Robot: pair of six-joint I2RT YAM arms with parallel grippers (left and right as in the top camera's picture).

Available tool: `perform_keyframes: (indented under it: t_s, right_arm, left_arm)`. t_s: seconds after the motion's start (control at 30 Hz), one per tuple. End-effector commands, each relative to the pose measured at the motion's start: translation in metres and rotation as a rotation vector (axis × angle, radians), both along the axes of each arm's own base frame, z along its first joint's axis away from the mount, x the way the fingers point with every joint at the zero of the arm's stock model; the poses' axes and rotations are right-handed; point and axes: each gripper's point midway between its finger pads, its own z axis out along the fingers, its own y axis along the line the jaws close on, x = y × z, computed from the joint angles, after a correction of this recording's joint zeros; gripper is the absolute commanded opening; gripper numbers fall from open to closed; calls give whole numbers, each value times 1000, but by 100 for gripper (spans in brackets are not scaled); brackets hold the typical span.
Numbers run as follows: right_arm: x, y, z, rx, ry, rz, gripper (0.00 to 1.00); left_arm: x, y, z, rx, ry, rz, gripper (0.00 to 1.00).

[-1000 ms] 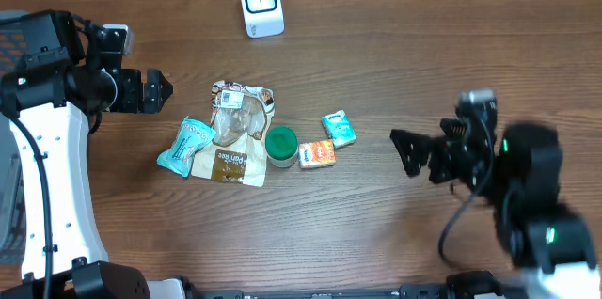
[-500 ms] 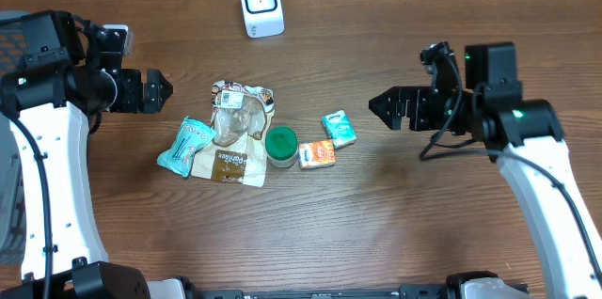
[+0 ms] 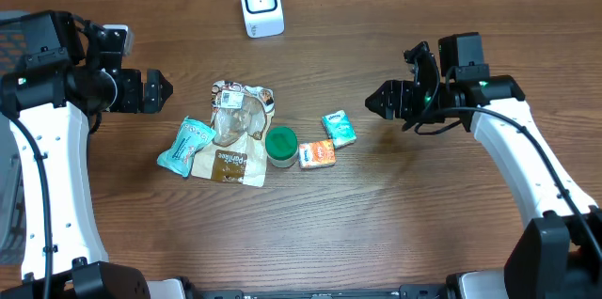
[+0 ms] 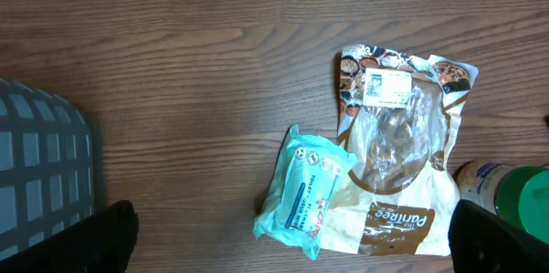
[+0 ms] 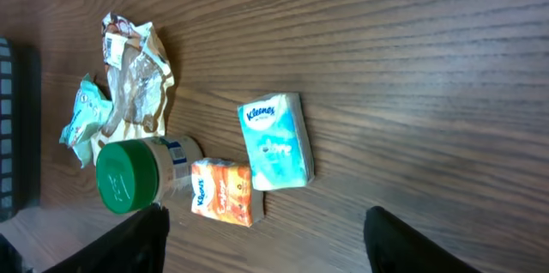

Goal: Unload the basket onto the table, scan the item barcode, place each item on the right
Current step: 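Move the right gripper toward the white-blue Kleenex tissue pack, then close the right gripper on the Kleenex tissue pack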

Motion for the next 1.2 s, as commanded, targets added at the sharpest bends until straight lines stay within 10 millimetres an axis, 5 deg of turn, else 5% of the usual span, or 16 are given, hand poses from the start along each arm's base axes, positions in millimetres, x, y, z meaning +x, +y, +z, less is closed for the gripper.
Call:
perform_keyframes:
  t_s: [0.0,0.63,0.97,1.17]
  right_arm:
    - [9,5,-5,22,18,-17,69]
    - [23,30,-64,61,138,-65,53]
    - [15,52,-99,17,258,-146,50]
    - [9,47,-119,-27,331,-219,50]
  left_arm:
    - [4,-1,12,7,-37,-19,99]
    - [4,-1,12,7,-37,-18,100]
    - [4,-1,12,7,-37,-18,99]
    - [4,-1,12,7,-37,-18,100]
